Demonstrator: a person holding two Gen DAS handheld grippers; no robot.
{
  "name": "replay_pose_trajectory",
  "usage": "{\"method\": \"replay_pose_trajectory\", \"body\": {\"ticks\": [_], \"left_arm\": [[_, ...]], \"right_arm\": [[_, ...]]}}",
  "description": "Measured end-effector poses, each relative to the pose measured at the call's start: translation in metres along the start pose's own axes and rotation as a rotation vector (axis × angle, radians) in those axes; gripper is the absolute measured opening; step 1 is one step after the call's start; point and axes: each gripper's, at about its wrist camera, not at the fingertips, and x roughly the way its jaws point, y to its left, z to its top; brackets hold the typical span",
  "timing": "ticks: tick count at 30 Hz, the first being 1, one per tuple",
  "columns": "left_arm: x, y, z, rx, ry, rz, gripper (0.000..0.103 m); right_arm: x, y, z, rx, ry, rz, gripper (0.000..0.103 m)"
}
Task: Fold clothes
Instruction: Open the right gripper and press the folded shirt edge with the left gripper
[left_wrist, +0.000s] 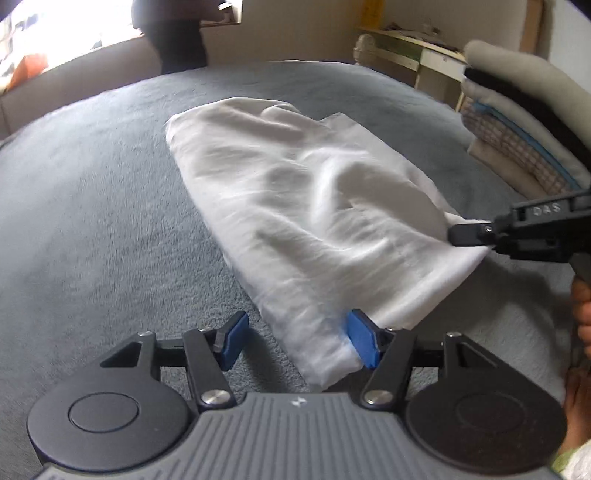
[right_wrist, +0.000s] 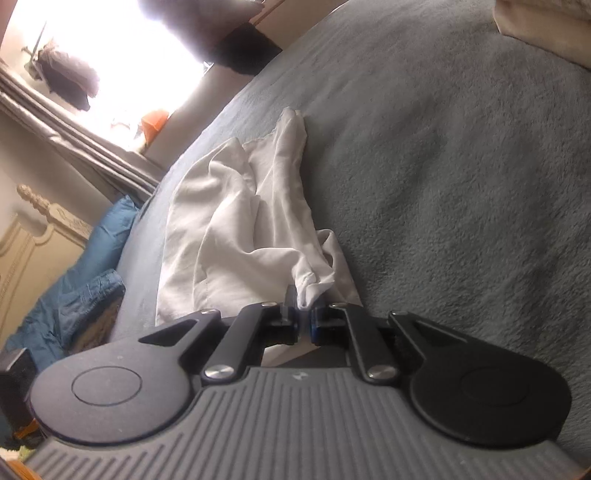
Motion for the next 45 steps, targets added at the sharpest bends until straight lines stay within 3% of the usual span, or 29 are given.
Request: {"method": "replay_pose_trajectory", "body": {"ticks": [5, 8, 11, 15, 22, 23, 24, 25, 28, 31, 35, 39, 42, 45], "left_arm": [[0.003, 0.006, -0.001, -0.032, -0.001, -0.013, 0.062], [0.007, 0.008, -0.001, -0.039, -0.005, -0.020, 0.063], [0.008, 0.009, -0.003, -0.041, -0.011, -0.025, 0.064], [0.008, 0.010, -0.004, -0.057, -0.017, -0.037, 0.065], [0.007, 0.014, -0.007, -0.066, -0.026, -0.059, 0.066], [0.007, 0.015, -0.007, -0.067, -0.026, -0.063, 0.066], [0.008, 0.016, -0.007, -0.069, -0.026, -0.068, 0.067], [0.008, 0.017, -0.007, -0.069, -0.027, -0.072, 0.067], [0.008, 0.019, -0.007, -0.072, -0.028, -0.082, 0.067], [0.009, 0.021, -0.006, -0.077, -0.026, -0.090, 0.067], [0.009, 0.021, -0.005, -0.078, -0.023, -0.091, 0.067], [0.007, 0.022, -0.005, -0.077, -0.020, -0.086, 0.067], [0.008, 0.023, -0.004, -0.078, -0.018, -0.086, 0.067], [0.008, 0.025, -0.003, -0.083, -0.016, -0.090, 0.068]], "right_arm": [[-0.027, 0.018, 0.022, -0.119, -0.087, -0.078, 0.018], [-0.023, 0.045, 0.044, -0.247, -0.100, -0.053, 0.019], [0.012, 0.078, 0.063, -0.351, -0.053, -0.015, 0.023], [0.077, 0.106, 0.095, -0.368, 0.023, 0.016, 0.028], [0.169, 0.086, 0.147, -0.065, 0.146, 0.067, 0.036], [0.177, 0.082, 0.148, -0.036, 0.160, 0.079, 0.036], [0.180, 0.079, 0.149, -0.020, 0.163, 0.092, 0.028], [0.181, 0.078, 0.148, -0.012, 0.159, 0.106, 0.006], [0.172, 0.078, 0.144, -0.023, 0.097, 0.126, 0.001], [0.165, 0.084, 0.140, -0.093, 0.022, 0.083, 0.001], [0.179, 0.094, 0.137, -0.230, 0.001, -0.048, 0.002], [0.187, 0.094, 0.136, -0.301, 0.011, -0.144, 0.014], [0.161, 0.090, 0.142, -0.281, -0.041, -0.129, 0.019], [0.135, 0.092, 0.130, -0.316, 0.008, -0.081, 0.021]]}}
